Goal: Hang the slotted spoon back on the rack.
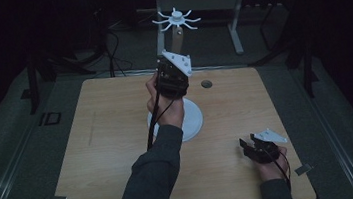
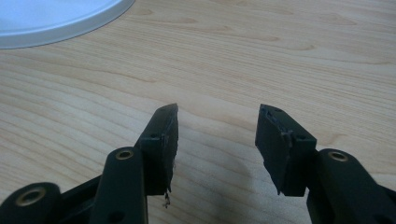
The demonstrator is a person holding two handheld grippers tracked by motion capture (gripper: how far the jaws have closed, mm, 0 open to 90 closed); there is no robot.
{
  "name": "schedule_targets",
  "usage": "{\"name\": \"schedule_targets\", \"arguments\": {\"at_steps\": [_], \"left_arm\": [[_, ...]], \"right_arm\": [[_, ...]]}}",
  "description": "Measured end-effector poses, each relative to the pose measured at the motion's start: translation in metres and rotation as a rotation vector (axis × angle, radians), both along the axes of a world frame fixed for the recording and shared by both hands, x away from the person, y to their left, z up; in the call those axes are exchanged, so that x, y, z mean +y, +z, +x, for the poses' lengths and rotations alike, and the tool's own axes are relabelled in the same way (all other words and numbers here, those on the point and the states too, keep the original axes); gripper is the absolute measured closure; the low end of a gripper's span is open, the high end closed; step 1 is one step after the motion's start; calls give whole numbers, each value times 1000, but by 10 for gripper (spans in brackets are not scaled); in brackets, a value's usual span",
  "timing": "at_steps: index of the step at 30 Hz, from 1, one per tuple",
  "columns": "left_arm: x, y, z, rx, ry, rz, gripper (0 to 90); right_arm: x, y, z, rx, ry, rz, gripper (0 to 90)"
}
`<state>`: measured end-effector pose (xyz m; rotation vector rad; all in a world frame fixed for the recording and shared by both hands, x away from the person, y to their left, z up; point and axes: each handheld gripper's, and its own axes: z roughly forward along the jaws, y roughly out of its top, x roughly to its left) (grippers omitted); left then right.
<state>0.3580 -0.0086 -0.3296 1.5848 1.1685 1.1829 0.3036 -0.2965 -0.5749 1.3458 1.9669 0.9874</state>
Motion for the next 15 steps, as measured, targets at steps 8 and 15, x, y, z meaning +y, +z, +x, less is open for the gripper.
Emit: {"name": "schedule_targets", "arguments": {"at_steps": [8,15], "left_arm": [[0,-1,1,4,-13,-4,709],[0,-1,1,-4,-29,-3,677]], "right_arm": [[0,0,0,0,0,-2,486],[0,0,0,0,1,-2,486]]}}
